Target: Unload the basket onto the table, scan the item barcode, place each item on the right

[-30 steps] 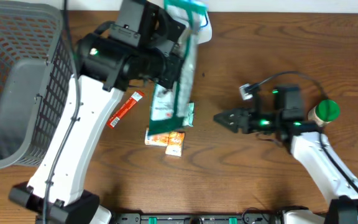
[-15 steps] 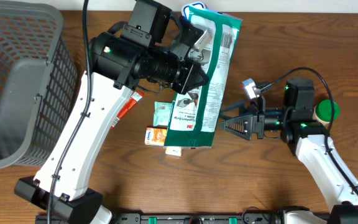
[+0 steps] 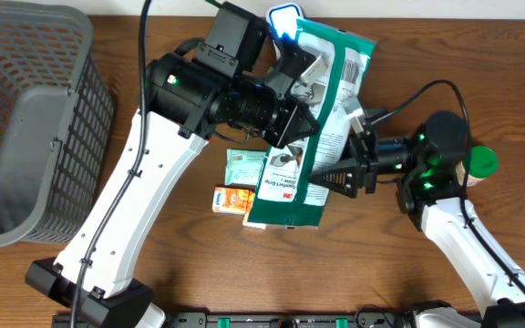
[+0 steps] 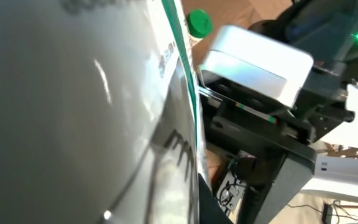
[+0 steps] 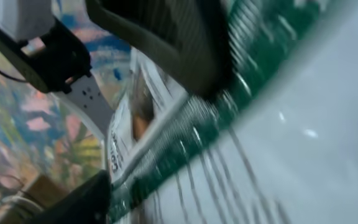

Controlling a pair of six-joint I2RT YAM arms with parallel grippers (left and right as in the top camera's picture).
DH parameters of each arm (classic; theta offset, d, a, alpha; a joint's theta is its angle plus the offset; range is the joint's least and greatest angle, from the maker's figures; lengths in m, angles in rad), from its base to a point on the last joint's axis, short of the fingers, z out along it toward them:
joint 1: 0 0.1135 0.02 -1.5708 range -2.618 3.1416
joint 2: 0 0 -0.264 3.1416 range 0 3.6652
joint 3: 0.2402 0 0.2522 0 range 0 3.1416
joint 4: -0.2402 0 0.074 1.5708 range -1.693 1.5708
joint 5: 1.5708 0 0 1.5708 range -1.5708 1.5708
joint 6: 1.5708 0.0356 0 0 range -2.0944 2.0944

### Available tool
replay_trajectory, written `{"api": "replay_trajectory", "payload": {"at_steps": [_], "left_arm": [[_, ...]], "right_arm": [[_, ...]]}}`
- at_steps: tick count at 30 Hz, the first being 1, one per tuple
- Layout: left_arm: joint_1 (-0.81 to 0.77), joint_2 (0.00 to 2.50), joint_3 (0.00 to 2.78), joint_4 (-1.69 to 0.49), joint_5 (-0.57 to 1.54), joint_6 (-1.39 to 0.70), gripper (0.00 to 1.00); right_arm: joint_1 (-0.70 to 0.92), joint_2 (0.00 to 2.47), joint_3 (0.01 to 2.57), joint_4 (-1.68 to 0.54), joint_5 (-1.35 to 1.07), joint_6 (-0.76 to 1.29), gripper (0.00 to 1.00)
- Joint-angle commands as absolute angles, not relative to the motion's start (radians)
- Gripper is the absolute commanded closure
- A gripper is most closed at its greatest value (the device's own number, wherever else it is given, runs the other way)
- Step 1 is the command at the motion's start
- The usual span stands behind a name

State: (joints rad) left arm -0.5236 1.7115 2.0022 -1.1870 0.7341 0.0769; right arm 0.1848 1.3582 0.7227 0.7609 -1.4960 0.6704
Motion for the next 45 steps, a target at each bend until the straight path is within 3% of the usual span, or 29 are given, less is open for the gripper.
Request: {"api": "replay_trajectory", "payload": {"at_steps": [1,2,3,5,8,12,18,21,24,30,32,33,34,35,37,38,39,45], "left_arm": [[-0.523,1.723,1.999,-1.188,0.746,0.071,0.92],[-0.523,1.723,1.999,-1.188,0.74,0.074,0.85],[-0.523,1.723,1.999,-1.188,0.722,0.073,0.69],[-0.523,1.723,1.999,-1.188,0.653,0.073,0.51],[-0.522,1.723,1.999,-1.188,0.553,0.073,0.39],[-0.518,1.723,1.999,-1.188,0.458,0.073,0.33],[-0.497,1.723,1.999,-1.191,0.353,0.072,0.32],[-0.482,1.723,1.999,-1.2,0.329,0.068,0.31],[-0.465,1.723,1.999,-1.216,0.304,0.068,0.31],[-0.45,1.723,1.999,-1.231,0.296,0.069,0.31],[-0.45,1.723,1.999,-1.235,0.294,0.069,0.31],[-0.45,1.723,1.999,-1.238,0.294,0.069,0.31],[-0.45,1.723,1.999,-1.242,0.294,0.069,0.31],[-0.45,1.723,1.999,-1.245,0.294,0.07,0.31],[-0.449,1.723,1.999,-1.249,0.293,0.07,0.3],[-0.449,1.723,1.999,-1.25,0.293,0.07,0.3],[-0.449,1.723,1.999,-1.25,0.293,0.07,0.3],[-0.449,1.723,1.999,-1.253,0.293,0.07,0.3]], "right_arm": [[0.207,1.346,0.731,0.808,-1.455,0.831,0.53],[0.207,1.346,0.731,0.809,-1.456,0.831,0.62],[0.206,1.346,0.731,0.807,-1.456,0.83,0.71],[0.204,1.347,0.729,0.794,-1.457,0.828,0.8],[0.2,1.347,0.725,0.771,-1.46,0.793,0.87],[0.181,1.347,0.722,0.623,-1.464,0.687,0.92],[0.123,1.347,0.722,0.144,-1.341,0.397,0.96],[0.093,1.347,0.722,-0.171,-1.047,0.249,0.98],[0.075,1.347,0.722,-0.382,-0.637,0.24,0.99],[0.059,1.346,0.722,-0.485,-0.266,0.257,0.98],[0.059,1.346,0.722,-0.511,-0.176,0.257,0.94],[0.059,1.346,0.722,-0.523,-0.14,0.257,0.87],[0.059,1.346,0.722,-0.535,-0.117,0.257,0.68],[0.059,1.346,0.722,-0.544,-0.109,0.256,0.41],[0.06,1.346,0.722,-0.558,-0.109,0.249,0.12],[0.06,1.346,0.722,-0.566,-0.109,0.249,0.06],[0.06,1.346,0.722,-0.573,-0.109,0.245,0.01],[0.059,1.346,0.726,-0.681,-0.031,0.223,0.03]]}}
